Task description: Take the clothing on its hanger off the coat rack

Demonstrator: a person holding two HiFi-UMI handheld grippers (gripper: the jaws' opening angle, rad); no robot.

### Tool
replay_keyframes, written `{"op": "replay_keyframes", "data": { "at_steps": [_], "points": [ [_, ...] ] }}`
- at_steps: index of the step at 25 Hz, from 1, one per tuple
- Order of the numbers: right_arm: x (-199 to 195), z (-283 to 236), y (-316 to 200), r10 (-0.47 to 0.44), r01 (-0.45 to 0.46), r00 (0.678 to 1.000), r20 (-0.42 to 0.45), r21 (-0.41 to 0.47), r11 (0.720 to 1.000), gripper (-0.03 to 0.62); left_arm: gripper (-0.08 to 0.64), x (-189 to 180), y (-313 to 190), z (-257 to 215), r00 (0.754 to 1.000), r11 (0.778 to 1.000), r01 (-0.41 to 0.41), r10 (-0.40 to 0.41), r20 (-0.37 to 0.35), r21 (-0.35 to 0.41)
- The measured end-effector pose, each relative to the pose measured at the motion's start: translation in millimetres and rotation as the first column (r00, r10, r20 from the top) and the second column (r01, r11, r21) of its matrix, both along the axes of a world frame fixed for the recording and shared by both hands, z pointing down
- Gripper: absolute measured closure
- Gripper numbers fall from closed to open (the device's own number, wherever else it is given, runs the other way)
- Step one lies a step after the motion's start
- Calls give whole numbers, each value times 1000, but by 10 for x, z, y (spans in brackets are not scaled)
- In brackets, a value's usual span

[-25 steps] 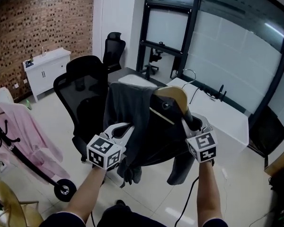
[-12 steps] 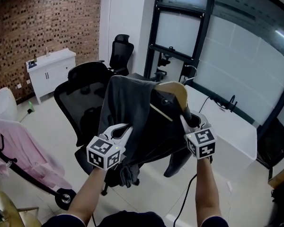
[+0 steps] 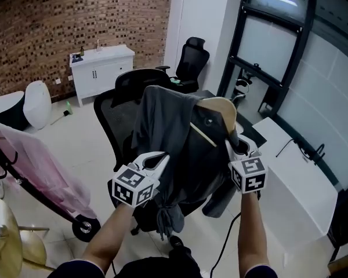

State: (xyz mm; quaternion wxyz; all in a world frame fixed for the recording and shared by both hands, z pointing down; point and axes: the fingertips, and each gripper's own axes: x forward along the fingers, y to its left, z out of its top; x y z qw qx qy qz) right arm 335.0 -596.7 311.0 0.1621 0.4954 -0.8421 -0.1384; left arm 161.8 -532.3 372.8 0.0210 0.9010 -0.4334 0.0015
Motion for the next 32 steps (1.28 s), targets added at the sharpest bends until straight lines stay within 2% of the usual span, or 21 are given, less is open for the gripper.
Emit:
{"op": "replay_keyframes", "data": {
  "at_steps": [4, 9, 13, 19, 26, 32],
  "points": [
    [-271, -75, -470, -84, 84, 996, 5, -3, 996, 529, 554, -191, -268, -67, 997, 997, 82, -82, 4, -1],
    [-742, -107, -1020, -243, 243, 969, 39, -14, 970, 529, 554, -478, -488, -70, 971, 971, 239, -239, -2, -9],
    [-1058, -216, -1335, -327, 328, 943, 58, -3, 945, 529, 554, -673, -590, -141, 941, 941, 339, -339, 2, 2],
    [-1503, -157, -1519, -437, 438, 898, 56, -2, 899, 529, 552, -1005, -547, -84, 882, 882, 471, -471, 0, -17],
    [-1767, 286, -1531, -519, 522, 853, 47, -68, 850, 529, 554, -1163, -390, 173, 834, 831, 550, -551, 11, -79],
    [-1884, 843, -1399, -562, 564, 825, 62, -171, 808, 534, 554, -1155, -260, 528, 819, 808, 568, -574, 5, -158]
  ]
}}
